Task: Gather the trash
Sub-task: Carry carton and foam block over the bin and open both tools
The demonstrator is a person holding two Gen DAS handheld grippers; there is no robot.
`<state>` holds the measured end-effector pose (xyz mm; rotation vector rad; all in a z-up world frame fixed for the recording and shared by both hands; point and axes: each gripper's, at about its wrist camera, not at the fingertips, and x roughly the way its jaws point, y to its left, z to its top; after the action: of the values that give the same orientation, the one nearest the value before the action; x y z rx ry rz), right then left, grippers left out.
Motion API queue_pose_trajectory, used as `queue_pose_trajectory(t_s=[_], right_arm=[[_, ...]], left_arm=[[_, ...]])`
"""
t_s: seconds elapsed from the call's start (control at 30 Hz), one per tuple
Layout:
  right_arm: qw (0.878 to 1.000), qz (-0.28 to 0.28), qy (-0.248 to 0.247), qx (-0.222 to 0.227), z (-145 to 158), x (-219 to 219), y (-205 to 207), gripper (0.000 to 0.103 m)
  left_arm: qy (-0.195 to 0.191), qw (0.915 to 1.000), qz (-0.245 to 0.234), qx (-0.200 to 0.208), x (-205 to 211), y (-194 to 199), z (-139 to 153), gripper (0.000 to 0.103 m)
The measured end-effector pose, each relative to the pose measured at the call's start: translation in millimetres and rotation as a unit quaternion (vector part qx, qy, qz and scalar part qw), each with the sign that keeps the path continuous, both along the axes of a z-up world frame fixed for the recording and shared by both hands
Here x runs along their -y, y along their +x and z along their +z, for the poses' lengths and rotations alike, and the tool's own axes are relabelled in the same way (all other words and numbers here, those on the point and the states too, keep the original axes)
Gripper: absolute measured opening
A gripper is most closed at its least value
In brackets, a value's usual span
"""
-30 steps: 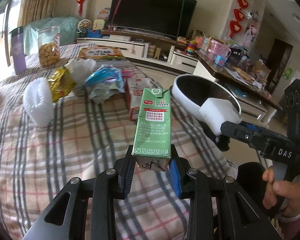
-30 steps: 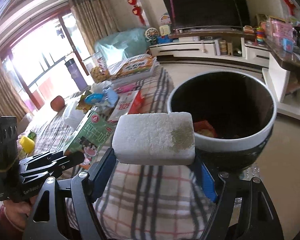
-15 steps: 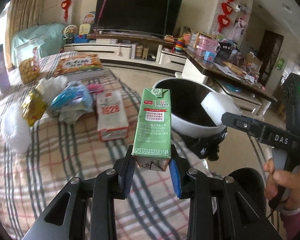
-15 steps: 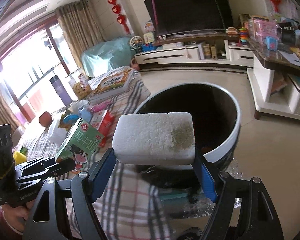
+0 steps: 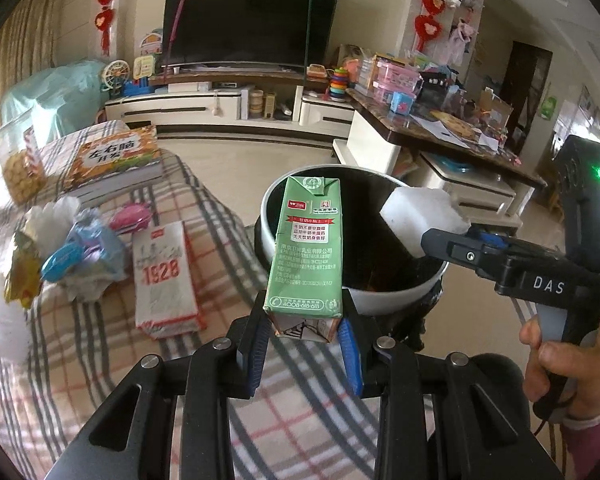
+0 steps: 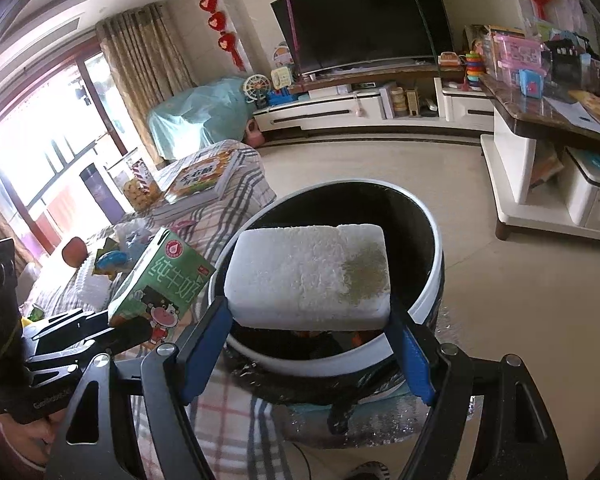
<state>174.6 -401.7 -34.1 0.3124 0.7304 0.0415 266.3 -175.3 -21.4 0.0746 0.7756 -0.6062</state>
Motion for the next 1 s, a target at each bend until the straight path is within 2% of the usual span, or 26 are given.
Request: queue_pose_trajectory(t_s=[0.3, 1.0], right_arm=[[1.0, -0.002, 0.002, -0.011, -5, 11, 10, 0.078], [1.0, 0.003, -0.007, -0.02, -7, 20, 33, 0.079]], left_arm=[[0.01, 0.9999, -0.008, -0.003, 20, 21, -3, 0.031], [0.022, 0.9997, -0.012, -0.003, 50, 37, -6, 0.031]])
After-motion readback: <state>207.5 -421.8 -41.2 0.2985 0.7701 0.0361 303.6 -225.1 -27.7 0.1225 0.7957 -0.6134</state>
